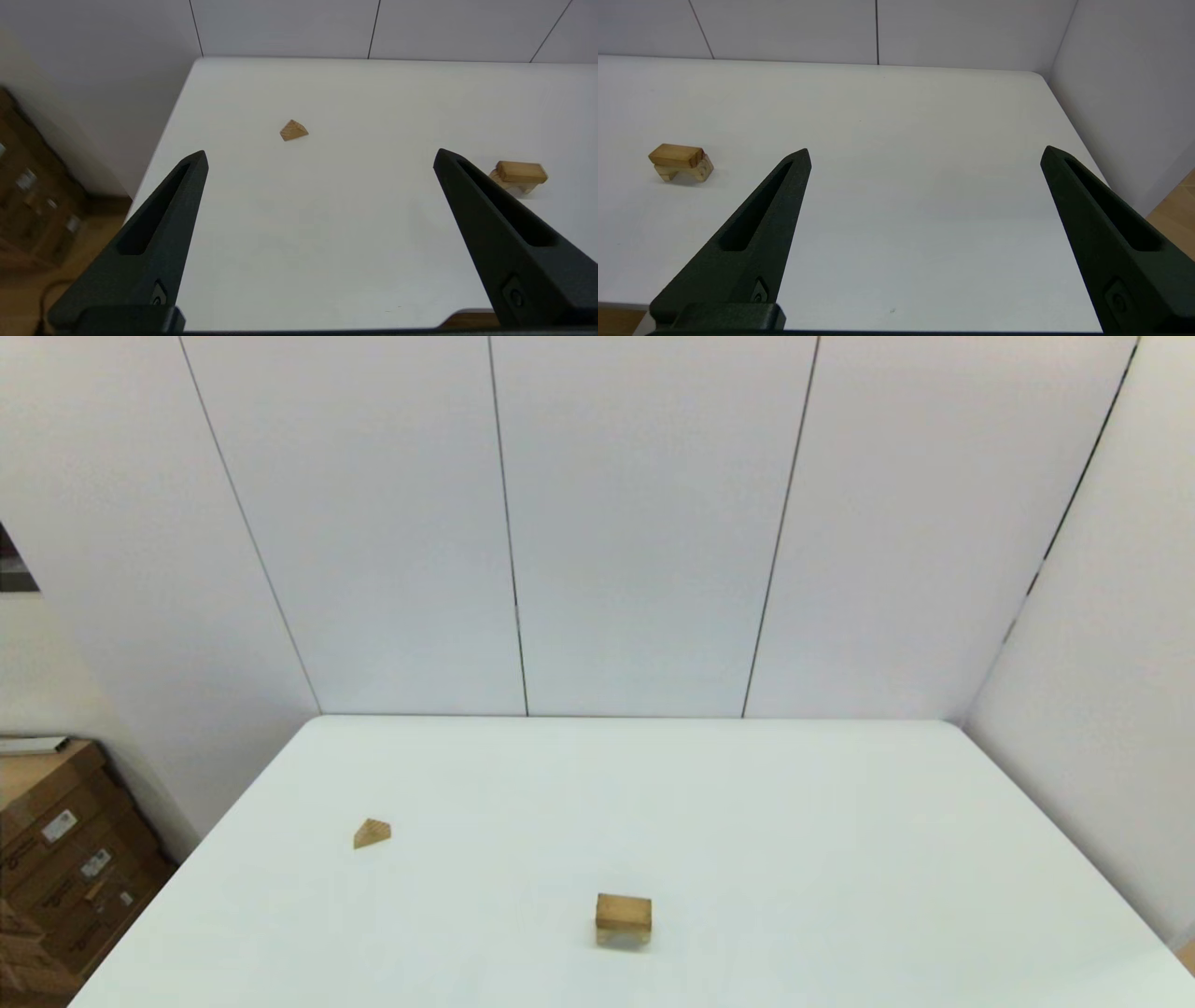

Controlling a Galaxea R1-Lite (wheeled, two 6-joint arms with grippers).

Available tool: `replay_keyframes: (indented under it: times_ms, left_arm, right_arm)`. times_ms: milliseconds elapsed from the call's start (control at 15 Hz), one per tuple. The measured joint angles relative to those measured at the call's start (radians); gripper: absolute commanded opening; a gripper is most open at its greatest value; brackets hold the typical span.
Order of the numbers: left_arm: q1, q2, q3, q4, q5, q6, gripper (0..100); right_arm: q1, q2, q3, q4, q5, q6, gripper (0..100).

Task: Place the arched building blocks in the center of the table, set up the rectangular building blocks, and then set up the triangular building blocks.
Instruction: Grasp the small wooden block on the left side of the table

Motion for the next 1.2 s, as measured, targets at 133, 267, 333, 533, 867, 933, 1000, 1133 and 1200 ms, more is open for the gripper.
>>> replay_keyframes:
  times_ms: [133, 267, 333, 533, 867, 933, 1000, 1133, 1200]
  left_arm:
    - [0.000, 0.137, -0.053, -0.010, 0.002, -0.085, 100]
    - [0.000, 0.264, -0.109, -0.020, 0.003, -0.155, 100]
    - [0.000, 0.318, -0.132, -0.029, 0.003, -0.179, 100]
    - [0.000, 0.457, -0.200, -0.039, 0.007, -0.238, 100]
    - [0.000, 0.681, -0.262, -0.041, 0.055, -0.289, 100]
    - [0.000, 0.728, -0.268, -0.049, 0.057, -0.286, 100]
    - [0.000, 0.777, -0.276, -0.072, 0.057, -0.281, 100]
    - [0.001, 0.887, -0.294, -0.142, 0.058, -0.260, 100]
    - [0.005, 0.943, -0.303, -0.177, 0.058, -0.239, 100]
  right_arm:
    - [0.000, 0.000, 0.000, 0.001, 0.000, 0.000, 100]
    - [0.000, 0.000, 0.000, 0.000, 0.000, 0.000, 100]
    - [0.000, 0.000, 0.000, 0.000, 0.000, 0.000, 100]
    - [0.000, 0.000, 0.000, 0.000, 0.000, 0.000, 100]
    - [0.000, 0.000, 0.000, 0.001, 0.000, 0.000, 100]
    - [0.000, 0.000, 0.000, 0.000, 0.000, 0.000, 100]
    - [0.000, 0.000, 0.000, 0.000, 0.001, 0.000, 100]
    - [0.000, 0.000, 0.000, 0.000, 0.000, 0.000, 100]
    - [0.000, 0.000, 0.000, 0.000, 0.000, 0.000, 100]
